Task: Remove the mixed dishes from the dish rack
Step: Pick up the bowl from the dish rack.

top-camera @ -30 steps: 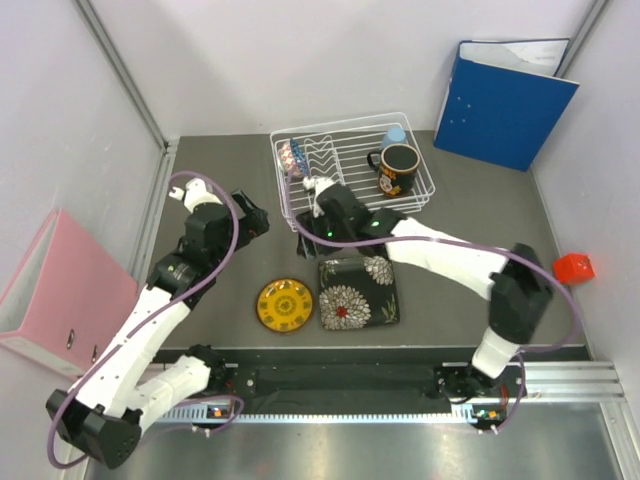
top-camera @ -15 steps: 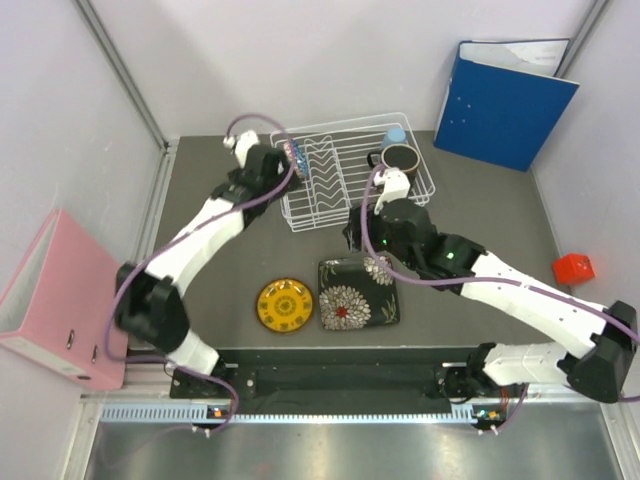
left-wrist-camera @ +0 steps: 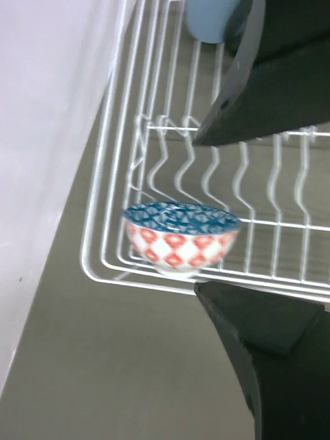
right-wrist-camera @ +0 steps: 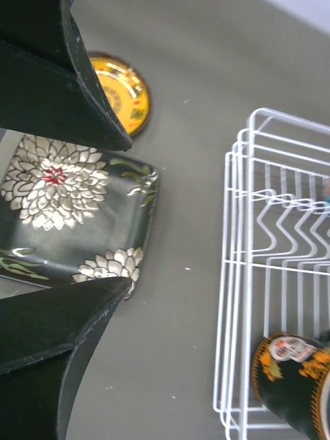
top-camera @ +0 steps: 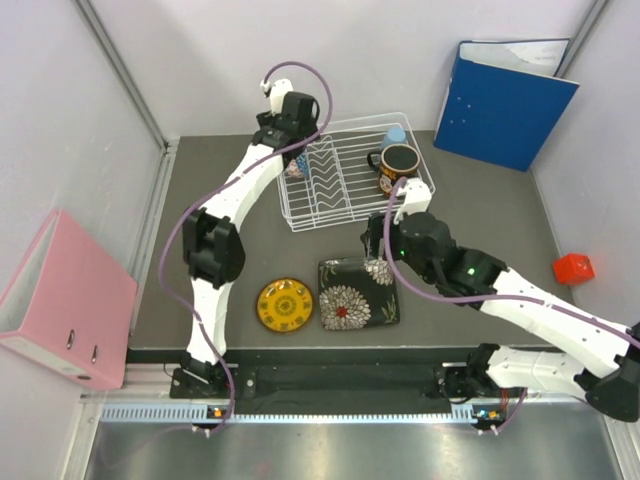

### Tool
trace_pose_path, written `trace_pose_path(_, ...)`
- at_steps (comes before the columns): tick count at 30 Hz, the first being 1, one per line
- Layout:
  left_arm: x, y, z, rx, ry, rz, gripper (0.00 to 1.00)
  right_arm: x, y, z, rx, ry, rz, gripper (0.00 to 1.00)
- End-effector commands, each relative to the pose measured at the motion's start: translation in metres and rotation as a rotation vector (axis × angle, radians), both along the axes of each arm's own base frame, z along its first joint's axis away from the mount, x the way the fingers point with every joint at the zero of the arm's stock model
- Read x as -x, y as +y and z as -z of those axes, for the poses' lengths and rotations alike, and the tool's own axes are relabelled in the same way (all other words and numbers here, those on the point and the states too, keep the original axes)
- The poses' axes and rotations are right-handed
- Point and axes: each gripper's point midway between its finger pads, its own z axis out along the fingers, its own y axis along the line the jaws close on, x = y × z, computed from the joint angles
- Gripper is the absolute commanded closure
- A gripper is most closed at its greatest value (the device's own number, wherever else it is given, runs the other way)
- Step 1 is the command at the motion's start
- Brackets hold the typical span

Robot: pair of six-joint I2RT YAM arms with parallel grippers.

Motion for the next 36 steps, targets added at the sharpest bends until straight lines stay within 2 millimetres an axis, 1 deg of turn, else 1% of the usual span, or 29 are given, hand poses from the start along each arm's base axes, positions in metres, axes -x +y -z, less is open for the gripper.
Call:
trace_pose_path(1,-0.012,0.015,0.007,-0.122,0.039,-0.067,0.25,-0.005,-0.01,-0.022,-0.049,-0.068,0.041,0.27)
trace_pose_path(2,-0.013,0.016,0.012,-0.132,0.039,-0.077,0.31,-0.005,-0.01,-0.021,-0.043,-0.069,0.037,0.26)
trace_pose_path(4,-0.013,0.018,0.019,-0.143,0.047,-0.088,0.35,-0.006,-0.011,-0.018,-0.033,-0.064,0.041,0.26)
trace_pose_path(5,-0.011,0.02,0.027,-0.157,0.061,-0.095,0.39,-0.006,-0.01,-0.016,-0.024,-0.06,0.038,0.27)
trace_pose_path(7,-0.009,0.021,0.041,-0.162,0.086,-0.097,0.41,-0.008,-0.012,-0.011,-0.016,-0.053,0.043,0.26)
trace_pose_path(10,-0.008,0.021,0.052,-0.16,0.097,-0.101,0.4,-0.008,-0.009,-0.005,-0.01,-0.039,0.034,0.27)
trace_pose_path(11,-0.007,0.021,0.059,-0.165,0.109,-0.101,0.4,-0.008,-0.008,-0.004,-0.008,-0.035,0.03,0.26)
trace_pose_path(17,-0.011,0.019,0.076,-0.174,0.121,-0.091,0.38,-0.008,-0.007,0.002,-0.007,-0.02,0.028,0.27)
trace_pose_path(18,-0.013,0.017,0.082,-0.174,0.127,-0.087,0.38,-0.007,-0.008,0.003,-0.006,-0.017,0.028,0.27)
trace_pose_path(20,-0.015,0.015,0.087,-0.163,0.124,-0.085,0.38,-0.006,-0.01,0.006,0.0,-0.009,0.031,0.27)
trace_pose_path(24,-0.02,0.012,0.103,-0.162,0.13,-0.083,0.38,-0.004,-0.012,0.014,0.011,0.008,0.033,0.27)
trace_pose_path(27,-0.02,0.01,0.114,-0.152,0.133,-0.081,0.39,-0.003,-0.013,0.016,0.016,0.015,0.031,0.27)
trace_pose_path(28,-0.018,0.011,0.121,-0.153,0.144,-0.08,0.39,-0.004,-0.013,0.018,0.02,0.017,0.033,0.27)
trace_pose_path(30,-0.017,0.01,0.126,-0.137,0.146,-0.086,0.42,-0.005,-0.013,0.02,0.026,0.022,0.035,0.27)
trace_pose_path(31,-0.015,0.01,0.131,-0.136,0.155,-0.087,0.43,-0.005,-0.013,0.02,0.025,0.024,0.035,0.27)
trace_pose_path(33,-0.014,0.009,0.131,-0.119,0.153,-0.089,0.49,-0.005,-0.012,0.022,0.029,0.026,0.033,0.27)
trace_pose_path(34,-0.012,0.009,0.135,-0.117,0.159,-0.089,0.51,-0.005,-0.012,0.024,0.03,0.03,0.036,0.27)
trace_pose_path(36,-0.011,0.008,0.128,-0.108,0.142,-0.086,0.57,-0.006,-0.011,0.025,0.028,0.031,0.034,0.27)
